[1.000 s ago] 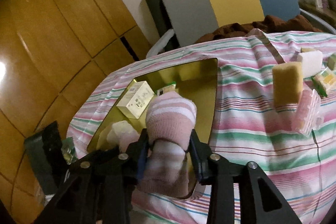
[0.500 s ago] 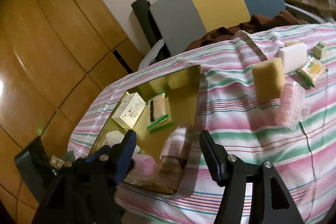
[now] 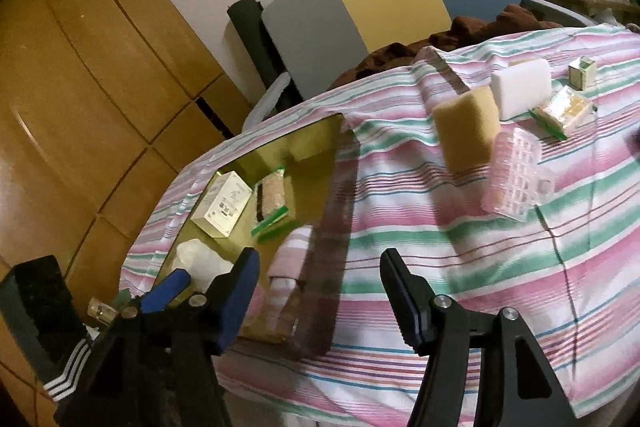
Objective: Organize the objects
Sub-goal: 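Withdraw both tools from the tray toward the item pile, then grasp the yellow knitted toy with the right tool while the left tool grasps a clear pink plastic box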
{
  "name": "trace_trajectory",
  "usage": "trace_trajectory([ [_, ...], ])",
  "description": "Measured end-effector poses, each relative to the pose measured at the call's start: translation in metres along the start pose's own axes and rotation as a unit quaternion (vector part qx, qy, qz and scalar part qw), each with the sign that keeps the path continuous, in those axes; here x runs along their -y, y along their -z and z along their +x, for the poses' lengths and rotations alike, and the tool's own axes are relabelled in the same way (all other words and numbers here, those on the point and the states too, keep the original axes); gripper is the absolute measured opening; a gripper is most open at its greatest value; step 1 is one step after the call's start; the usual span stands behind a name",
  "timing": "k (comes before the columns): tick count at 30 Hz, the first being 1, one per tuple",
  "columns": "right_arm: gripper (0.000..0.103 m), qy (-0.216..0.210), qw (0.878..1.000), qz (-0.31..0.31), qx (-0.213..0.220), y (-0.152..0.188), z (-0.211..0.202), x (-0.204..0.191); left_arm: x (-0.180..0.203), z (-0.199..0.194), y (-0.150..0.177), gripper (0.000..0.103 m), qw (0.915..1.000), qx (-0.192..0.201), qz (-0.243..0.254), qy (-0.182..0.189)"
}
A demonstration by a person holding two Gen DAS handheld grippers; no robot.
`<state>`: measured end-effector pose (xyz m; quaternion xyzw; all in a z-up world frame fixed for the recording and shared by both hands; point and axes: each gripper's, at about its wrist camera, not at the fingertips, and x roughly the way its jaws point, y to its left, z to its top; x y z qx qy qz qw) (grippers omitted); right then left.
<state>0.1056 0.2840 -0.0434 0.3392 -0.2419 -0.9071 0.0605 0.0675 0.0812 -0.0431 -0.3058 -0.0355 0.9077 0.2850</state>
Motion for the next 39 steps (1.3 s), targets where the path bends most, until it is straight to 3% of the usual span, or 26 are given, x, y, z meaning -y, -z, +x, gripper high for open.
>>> trace_trajectory([
  [16, 0.063, 0.05, 0.998, 0.042, 0.002, 0.005, -0.018, 0.054, 0.039, 0.008, 0.012, 0.084, 0.9978, -0.029, 0.019, 0.057],
  [24, 0.064, 0.075, 0.995, 0.064, 0.01, 0.012, -0.029, 0.089, 0.068, 0.013, 0.015, 0.084, 0.9937, -0.049, 0.057, 0.084],
  [39, 0.067, 0.168, 0.976, 0.124, 0.06, 0.004, -0.084, 0.19, 0.119, 0.048, 0.013, 0.084, 0.9857, -0.091, 0.083, 0.116],
])
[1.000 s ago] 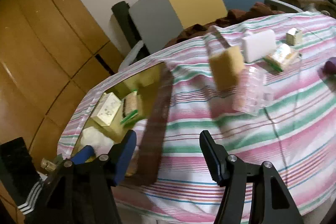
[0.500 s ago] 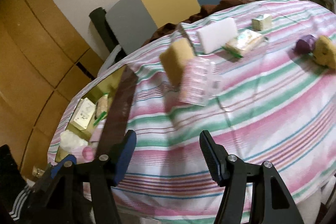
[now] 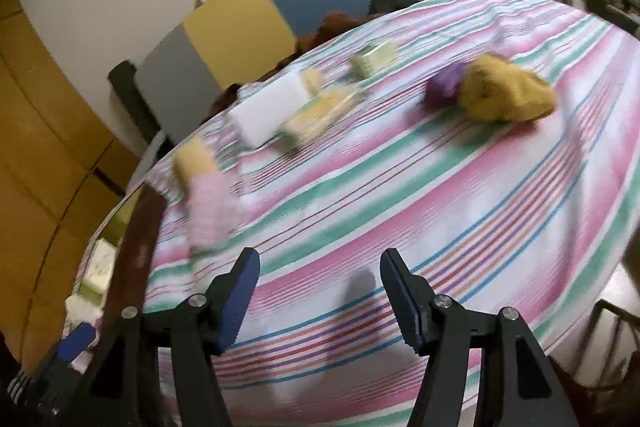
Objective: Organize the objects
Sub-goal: 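Grasp the yellow knitted toy with the right tool while the left tool grasps a clear pink plastic box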
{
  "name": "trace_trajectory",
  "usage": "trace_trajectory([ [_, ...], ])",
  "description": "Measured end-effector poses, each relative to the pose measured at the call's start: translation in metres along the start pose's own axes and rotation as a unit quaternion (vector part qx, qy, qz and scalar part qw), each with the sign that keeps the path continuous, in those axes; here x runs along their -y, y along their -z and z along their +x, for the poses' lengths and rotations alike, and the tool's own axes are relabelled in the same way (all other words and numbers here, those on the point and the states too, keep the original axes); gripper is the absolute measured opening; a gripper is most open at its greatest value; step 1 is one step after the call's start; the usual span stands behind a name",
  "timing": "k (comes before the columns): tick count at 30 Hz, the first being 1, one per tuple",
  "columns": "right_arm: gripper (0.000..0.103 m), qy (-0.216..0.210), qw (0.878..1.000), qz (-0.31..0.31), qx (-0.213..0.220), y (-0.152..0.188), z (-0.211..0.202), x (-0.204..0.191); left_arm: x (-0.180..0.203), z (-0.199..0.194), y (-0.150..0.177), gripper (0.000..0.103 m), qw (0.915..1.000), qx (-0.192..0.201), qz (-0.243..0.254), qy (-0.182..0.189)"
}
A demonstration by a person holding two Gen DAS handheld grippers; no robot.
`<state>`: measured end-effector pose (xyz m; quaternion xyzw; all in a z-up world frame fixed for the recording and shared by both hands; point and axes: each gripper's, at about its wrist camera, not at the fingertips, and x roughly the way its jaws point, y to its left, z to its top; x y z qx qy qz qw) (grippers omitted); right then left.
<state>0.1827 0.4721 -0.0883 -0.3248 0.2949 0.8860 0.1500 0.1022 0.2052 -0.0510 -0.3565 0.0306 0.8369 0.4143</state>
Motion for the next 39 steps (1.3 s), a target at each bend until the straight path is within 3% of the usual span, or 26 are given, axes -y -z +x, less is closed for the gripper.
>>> trace_trajectory([
  [6, 0.078, 0.049, 0.998, 0.014, 0.039, -0.033, -0.012, 0.042, 0.007, 0.021, -0.001, 0.084, 0.9996, -0.024, -0.006, 0.009],
  [13, 0.08, 0.095, 0.991, 0.022, 0.087, -0.077, -0.012, 0.078, 0.009, 0.036, -0.005, 0.084, 0.999, -0.041, -0.014, 0.012],
  [19, 0.081, 0.105, 0.991, 0.013, 0.077, -0.103, 0.016, 0.092, 0.004, 0.048, -0.01, 0.084, 0.9982, -0.052, -0.029, 0.007],
  [21, 0.077, 0.108, 0.991, 0.011, 0.078, -0.105, 0.024, 0.095, 0.003, 0.052, -0.012, 0.084, 0.9981, -0.054, -0.031, 0.005],
  [22, 0.069, 0.115, 0.99, 0.005, 0.078, -0.105, 0.028, 0.095, 0.002, 0.054, -0.014, 0.084, 0.9981, -0.054, -0.031, 0.003],
  [24, 0.061, 0.13, 0.989, -0.01, 0.072, -0.104, 0.038, 0.096, 0.002, 0.059, -0.019, 0.084, 0.9981, -0.053, -0.032, -0.003],
  [27, 0.058, 0.126, 0.987, -0.02, 0.093, -0.096, 0.038, 0.096, 0.001, 0.067, -0.027, 0.084, 0.9981, -0.049, -0.037, -0.009],
  [33, 0.055, 0.125, 0.983, -0.025, 0.132, -0.078, 0.036, 0.096, 0.001, 0.095, -0.053, 0.084, 0.9975, -0.035, -0.012, -0.06],
  [39, 0.055, 0.12, 0.983, -0.026, 0.133, -0.076, 0.04, 0.095, -0.003, 0.134, -0.069, 0.084, 0.9938, -0.049, 0.018, -0.098],
])
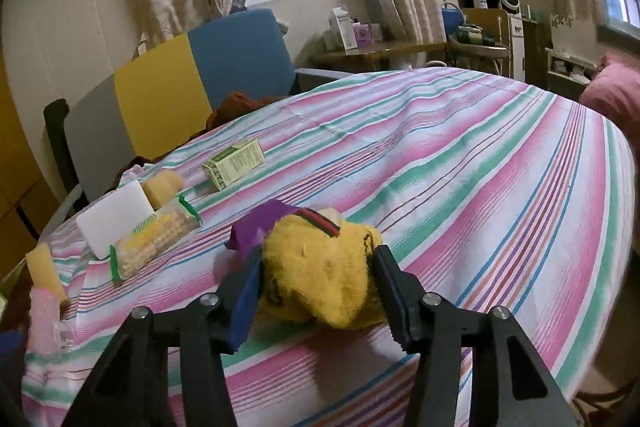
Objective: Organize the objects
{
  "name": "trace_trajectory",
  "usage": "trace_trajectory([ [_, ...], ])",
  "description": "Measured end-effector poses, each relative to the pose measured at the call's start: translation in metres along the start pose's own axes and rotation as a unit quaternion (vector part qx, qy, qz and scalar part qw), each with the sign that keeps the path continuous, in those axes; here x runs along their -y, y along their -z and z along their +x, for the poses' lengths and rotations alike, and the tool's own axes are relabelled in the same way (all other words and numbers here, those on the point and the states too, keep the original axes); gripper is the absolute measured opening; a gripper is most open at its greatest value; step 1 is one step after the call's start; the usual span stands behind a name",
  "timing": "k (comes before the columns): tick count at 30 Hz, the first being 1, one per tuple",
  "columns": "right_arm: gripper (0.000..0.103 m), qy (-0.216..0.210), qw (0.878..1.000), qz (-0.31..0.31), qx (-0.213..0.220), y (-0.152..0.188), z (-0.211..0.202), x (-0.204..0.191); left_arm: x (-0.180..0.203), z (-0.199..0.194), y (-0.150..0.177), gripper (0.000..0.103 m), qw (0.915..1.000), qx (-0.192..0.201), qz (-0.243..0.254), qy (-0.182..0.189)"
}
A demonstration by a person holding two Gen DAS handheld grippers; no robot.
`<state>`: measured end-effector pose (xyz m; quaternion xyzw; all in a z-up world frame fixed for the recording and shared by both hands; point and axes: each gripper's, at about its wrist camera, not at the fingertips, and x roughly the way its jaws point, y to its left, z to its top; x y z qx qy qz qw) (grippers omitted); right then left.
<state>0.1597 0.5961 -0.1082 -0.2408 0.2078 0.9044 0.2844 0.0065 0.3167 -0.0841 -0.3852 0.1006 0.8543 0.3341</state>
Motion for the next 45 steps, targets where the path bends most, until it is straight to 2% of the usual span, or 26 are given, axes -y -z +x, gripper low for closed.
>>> trace_trajectory([
  [4, 0.056, -0.005, 1.0, 0.007, 0.003, 0.002, 0.0, 0.003, -0.001, 0.016, -0.007, 0.084, 0.9999, -0.003, 0.001, -0.011],
  [8, 0.056, -0.006, 1.0, 0.007, 0.005, 0.003, 0.0, 0.003, 0.002, 0.025, -0.008, 0.083, 0.9996, 0.013, 0.007, -0.025],
  [11, 0.056, -0.005, 1.0, 0.005, 0.007, 0.004, -0.001, 0.002, 0.005, 0.026, 0.002, 0.065, 0.9995, 0.027, 0.015, -0.009],
  [13, 0.056, -0.006, 1.0, 0.005, 0.01, 0.004, -0.001, 0.002, 0.006, 0.025, 0.011, 0.062, 0.9995, 0.028, 0.01, -0.012],
  [19, 0.056, -0.004, 1.0, 0.002, 0.014, 0.006, -0.002, 0.002, 0.024, 0.005, 0.035, 0.061, 0.9965, 0.062, 0.052, 0.02],
  [22, 0.055, -0.003, 1.0, 0.0, 0.016, 0.006, -0.002, 0.001, 0.02, 0.004, 0.035, 0.061, 0.9972, 0.06, 0.038, 0.023],
  [23, 0.055, -0.003, 1.0, 0.0, 0.016, 0.006, -0.003, 0.001, 0.017, 0.002, 0.035, 0.061, 0.9974, 0.06, 0.024, 0.032],
  [25, 0.055, -0.005, 1.0, 0.002, 0.017, 0.006, -0.003, 0.002, 0.01, -0.003, 0.035, 0.061, 0.9948, 0.062, -0.001, 0.08],
  [27, 0.054, -0.014, 1.0, 0.01, 0.013, 0.004, -0.003, 0.006, 0.01, -0.011, 0.036, 0.061, 0.9931, 0.063, 0.002, 0.098],
  [31, 0.045, -0.011, 1.0, 0.007, 0.012, 0.002, -0.012, 0.004, 0.01, -0.017, 0.041, 0.061, 0.9932, 0.059, 0.011, 0.099],
  [33, 0.044, -0.022, 1.0, 0.011, 0.01, 0.004, -0.018, 0.0, 0.007, -0.017, 0.045, 0.061, 0.9936, 0.053, 0.013, 0.099],
  [35, 0.048, -0.04, 0.999, 0.008, -0.01, 0.006, -0.017, -0.003, 0.003, -0.014, 0.048, 0.061, 0.9942, 0.047, 0.009, 0.096],
  [38, 0.063, -0.032, 0.999, 0.001, -0.02, 0.004, -0.025, -0.011, 0.0, -0.014, 0.05, 0.061, 0.994, 0.049, 0.001, 0.098],
  [40, 0.074, -0.037, 0.999, 0.01, 0.001, 0.001, -0.041, -0.017, -0.001, -0.014, 0.05, 0.061, 0.9936, 0.051, -0.001, 0.1],
  [43, 0.08, -0.042, 0.999, 0.003, 0.033, -0.003, -0.061, -0.035, -0.002, -0.013, 0.051, 0.061, 0.9931, 0.054, 0.001, 0.104],
  [45, 0.081, -0.068, 0.997, -0.006, 0.04, -0.005, -0.069, -0.051, -0.002, -0.012, 0.052, 0.061, 0.9928, 0.057, 0.005, 0.105],
])
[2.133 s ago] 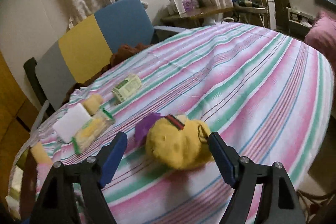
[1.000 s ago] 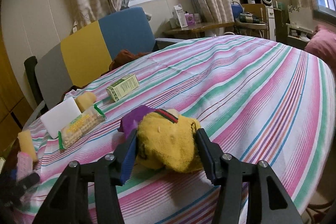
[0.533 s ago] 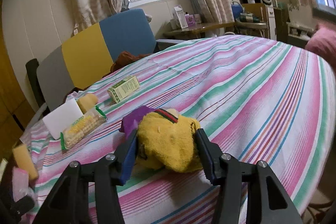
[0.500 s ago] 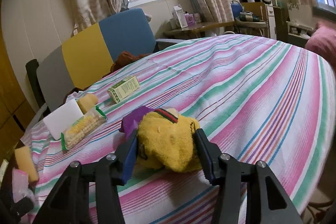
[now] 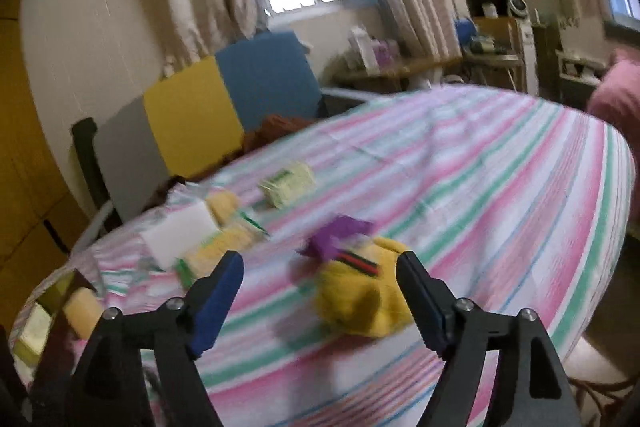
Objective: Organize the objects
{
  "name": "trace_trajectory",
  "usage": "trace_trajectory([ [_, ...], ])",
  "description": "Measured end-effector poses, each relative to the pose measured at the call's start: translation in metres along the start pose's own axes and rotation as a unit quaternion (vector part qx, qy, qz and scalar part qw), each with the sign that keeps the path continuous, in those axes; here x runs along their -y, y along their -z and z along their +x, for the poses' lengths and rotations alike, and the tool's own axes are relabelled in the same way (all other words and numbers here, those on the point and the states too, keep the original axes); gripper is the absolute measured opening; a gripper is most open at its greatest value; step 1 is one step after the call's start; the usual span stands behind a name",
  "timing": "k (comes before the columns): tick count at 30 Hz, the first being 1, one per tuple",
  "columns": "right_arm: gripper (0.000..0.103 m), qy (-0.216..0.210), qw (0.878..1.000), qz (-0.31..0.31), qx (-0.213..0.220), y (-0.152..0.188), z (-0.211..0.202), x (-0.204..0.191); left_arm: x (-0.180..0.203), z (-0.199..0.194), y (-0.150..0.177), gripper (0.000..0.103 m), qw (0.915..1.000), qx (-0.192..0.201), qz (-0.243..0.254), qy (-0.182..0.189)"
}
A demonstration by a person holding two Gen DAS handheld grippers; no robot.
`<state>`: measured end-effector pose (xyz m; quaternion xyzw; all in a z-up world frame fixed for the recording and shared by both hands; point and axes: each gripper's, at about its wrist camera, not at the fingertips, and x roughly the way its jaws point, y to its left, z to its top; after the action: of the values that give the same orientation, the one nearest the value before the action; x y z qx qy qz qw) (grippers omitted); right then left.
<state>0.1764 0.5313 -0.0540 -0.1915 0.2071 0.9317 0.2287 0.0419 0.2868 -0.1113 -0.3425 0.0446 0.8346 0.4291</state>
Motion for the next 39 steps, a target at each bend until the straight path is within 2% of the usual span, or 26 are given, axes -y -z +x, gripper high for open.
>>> trace_trajectory([
  [2, 0.081, -0.056, 0.998, -0.014, -0.014, -0.003, 0.0, -0.023, 0.0, 0.0, 0.001, 0.061, 1.0, 0.004, 0.002, 0.002],
  [4, 0.081, -0.121, 0.99, -0.041, -0.054, -0.004, 0.007, -0.058, -0.001, -0.001, 0.003, 0.061, 1.0, 0.007, 0.003, 0.003],
  [6, 0.081, -0.167, 0.98, -0.066, -0.089, -0.002, 0.014, -0.087, -0.001, 0.0, 0.004, 0.061, 0.9999, 0.01, 0.004, 0.005],
  [9, 0.079, -0.237, 0.953, -0.093, -0.165, 0.007, 0.032, -0.13, -0.003, -0.001, 0.004, 0.061, 0.9998, 0.014, 0.001, 0.011],
  [11, 0.077, -0.247, 0.944, -0.107, -0.19, 0.012, 0.04, -0.147, -0.005, -0.002, 0.005, 0.061, 0.9997, 0.016, -0.005, 0.017],
  [12, 0.071, -0.251, 0.94, -0.115, -0.202, 0.015, 0.046, -0.155, -0.005, -0.002, 0.006, 0.061, 0.9997, 0.017, -0.005, 0.019],
  [13, 0.059, -0.253, 0.934, -0.129, -0.217, 0.018, 0.054, -0.164, -0.005, -0.001, 0.006, 0.061, 0.9996, 0.018, -0.005, 0.019],
  [14, 0.052, -0.252, 0.932, -0.138, -0.223, 0.019, 0.057, -0.169, -0.005, -0.001, 0.006, 0.061, 0.9996, 0.019, -0.005, 0.02],
  [17, 0.043, -0.241, 0.923, -0.155, -0.259, 0.029, 0.076, -0.179, -0.009, 0.0, 0.006, 0.059, 0.9993, 0.021, -0.013, 0.028],
  [20, 0.037, -0.24, 0.929, -0.126, -0.254, 0.027, 0.083, -0.168, -0.012, 0.0, 0.006, 0.061, 0.9989, 0.023, -0.021, 0.036],
  [26, 0.034, -0.206, 0.955, -0.026, -0.21, 0.013, 0.08, -0.127, -0.013, 0.002, 0.006, 0.059, 0.9987, 0.026, -0.024, 0.036],
  [28, 0.034, -0.184, 0.966, 0.01, -0.183, 0.009, 0.072, -0.107, -0.014, 0.002, 0.006, 0.058, 0.9986, 0.026, -0.028, 0.036],
  [32, 0.034, -0.19, 0.963, 0.066, -0.181, 0.01, 0.065, -0.086, -0.001, 0.002, 0.007, 0.058, 0.9996, 0.022, 0.008, 0.012],
  [37, 0.034, -0.187, 0.963, 0.088, -0.174, 0.01, 0.057, -0.075, 0.005, 0.001, 0.003, 0.058, 0.9997, 0.01, 0.02, 0.012],
  [39, 0.034, -0.182, 0.964, 0.091, -0.173, 0.01, 0.054, -0.072, 0.013, -0.007, 0.0, 0.068, 0.9986, 0.018, 0.038, 0.032],
])
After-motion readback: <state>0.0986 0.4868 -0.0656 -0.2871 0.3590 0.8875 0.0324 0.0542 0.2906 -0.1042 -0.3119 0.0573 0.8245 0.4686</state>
